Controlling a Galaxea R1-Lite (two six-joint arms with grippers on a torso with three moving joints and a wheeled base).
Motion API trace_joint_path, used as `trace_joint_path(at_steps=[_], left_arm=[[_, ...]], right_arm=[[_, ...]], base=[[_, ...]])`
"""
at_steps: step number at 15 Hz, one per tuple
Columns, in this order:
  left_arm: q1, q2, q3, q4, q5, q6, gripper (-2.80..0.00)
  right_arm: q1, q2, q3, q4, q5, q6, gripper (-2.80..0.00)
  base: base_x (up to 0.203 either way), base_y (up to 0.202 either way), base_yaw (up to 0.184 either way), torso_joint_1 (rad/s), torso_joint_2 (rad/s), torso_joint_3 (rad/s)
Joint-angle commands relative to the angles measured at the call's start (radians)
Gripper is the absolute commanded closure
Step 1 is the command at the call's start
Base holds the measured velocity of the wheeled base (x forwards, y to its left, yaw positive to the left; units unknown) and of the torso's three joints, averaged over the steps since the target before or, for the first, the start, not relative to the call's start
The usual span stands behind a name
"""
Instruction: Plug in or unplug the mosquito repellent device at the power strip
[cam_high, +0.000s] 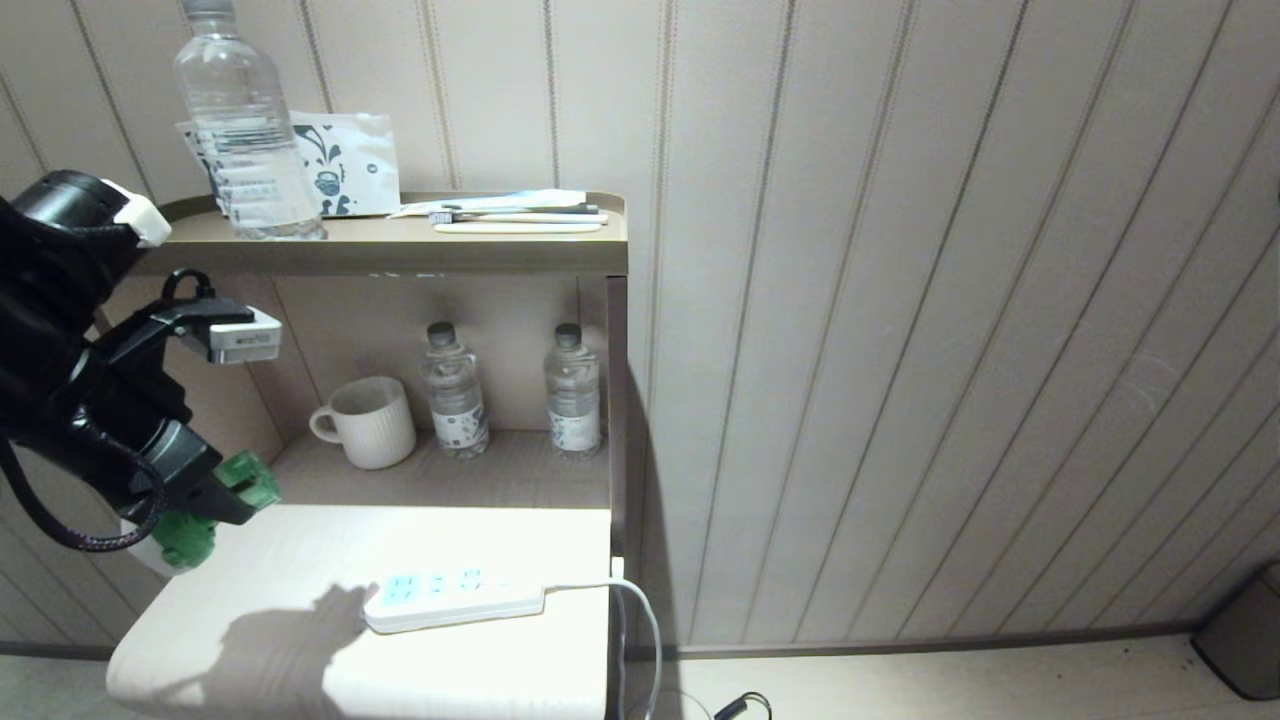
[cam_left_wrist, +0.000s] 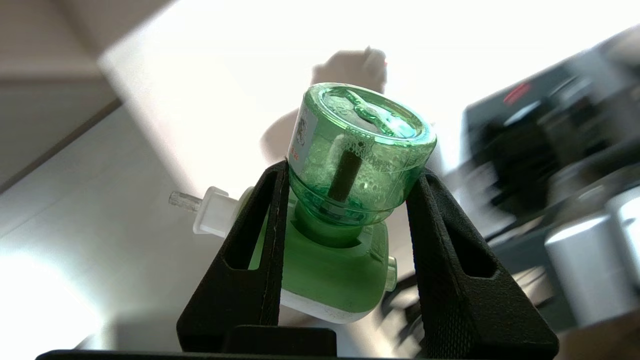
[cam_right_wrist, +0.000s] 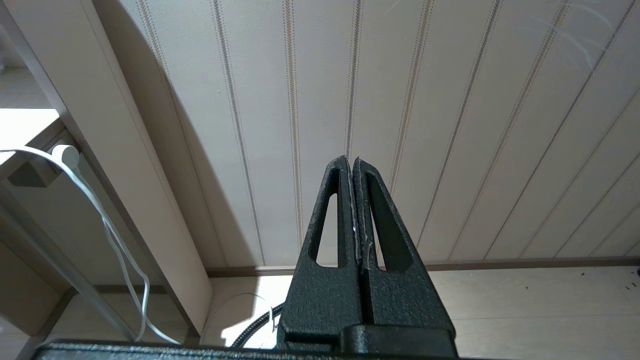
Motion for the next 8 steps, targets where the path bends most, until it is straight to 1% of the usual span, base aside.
trace_joint_path(at_steps=[1, 2, 3, 4, 5, 6, 8], left_arm=[[0.058, -0.014, 0.004, -0.046, -0.194, -0.024, 0.00], [0.085, -0.018, 0.009, -0.078, -0.288, -0.049, 0.00], [0.115, -0.023, 0.021, -0.114, -0.379, -0.089, 0.00], [0.137, -0.027, 0.044, -0.157, -0.455, -0.143, 0.00], [0.148, -0.036, 0.081, -0.213, -0.502, -0.199, 0.00], [0.153, -0.049, 0.128, -0.282, -0.528, -0.260, 0.00], [0.156, -0.075, 0.246, -0.499, -0.548, -0.425, 0.00]], right_arm=[[0.001, 0.001, 0.000, 0.000, 0.000, 0.000, 0.00], [0.001, 0.001, 0.000, 0.000, 0.000, 0.001, 0.00], [0.001, 0.001, 0.000, 0.001, 0.000, 0.000, 0.00], [0.001, 0.001, 0.000, 0.001, 0.000, 0.000, 0.00], [0.001, 0.001, 0.000, 0.001, 0.000, 0.001, 0.00], [0.001, 0.001, 0.000, 0.001, 0.000, 0.000, 0.00], [0.001, 0.001, 0.000, 0.000, 0.000, 0.001, 0.00]], base=[[0.000, 0.000, 0.000, 0.000, 0.00, 0.000], [0.000, 0.000, 0.000, 0.000, 0.00, 0.000], [0.000, 0.000, 0.000, 0.000, 0.00, 0.000], [0.000, 0.000, 0.000, 0.000, 0.00, 0.000], [0.000, 0.000, 0.000, 0.000, 0.00, 0.000], [0.000, 0.000, 0.000, 0.000, 0.00, 0.000], [0.000, 0.000, 0.000, 0.000, 0.00, 0.000]])
